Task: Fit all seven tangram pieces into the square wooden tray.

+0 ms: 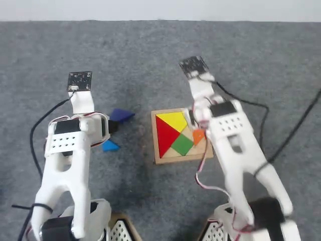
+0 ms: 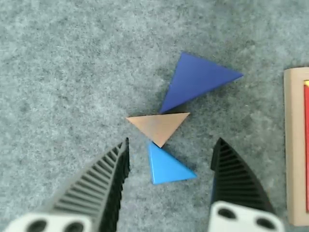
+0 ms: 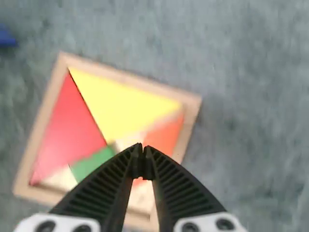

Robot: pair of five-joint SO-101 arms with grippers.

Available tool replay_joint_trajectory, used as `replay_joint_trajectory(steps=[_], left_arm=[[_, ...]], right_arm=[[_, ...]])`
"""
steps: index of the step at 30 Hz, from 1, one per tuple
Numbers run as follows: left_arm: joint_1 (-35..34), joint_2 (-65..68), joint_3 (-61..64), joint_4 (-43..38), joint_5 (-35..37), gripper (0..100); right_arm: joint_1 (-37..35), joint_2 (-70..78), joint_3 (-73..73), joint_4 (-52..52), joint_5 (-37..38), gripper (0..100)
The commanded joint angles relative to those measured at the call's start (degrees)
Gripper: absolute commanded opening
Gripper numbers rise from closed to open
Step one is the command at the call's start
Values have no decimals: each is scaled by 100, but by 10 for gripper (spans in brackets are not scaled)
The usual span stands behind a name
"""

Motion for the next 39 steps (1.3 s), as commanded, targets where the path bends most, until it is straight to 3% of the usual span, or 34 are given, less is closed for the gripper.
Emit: replay_joint_trajectory(steps=[1, 7, 16, 26, 39], left_arm=[[-18, -211, -40, -132, -53, 258], [-35, -211, -40, -105, -53, 258], [-35, -211, -40, -97, -53, 258], [-35, -211, -40, -97, -53, 258], [-9, -246, 84, -123, -44, 258]], right_arm=[[75, -708, 826, -66, 79, 8], [48, -470, 1591, -602, 79, 9], [57, 426, 1495, -1297, 70, 9], [92, 1341, 571, -1297, 88, 8], [426, 1262, 378, -1270, 44, 8]])
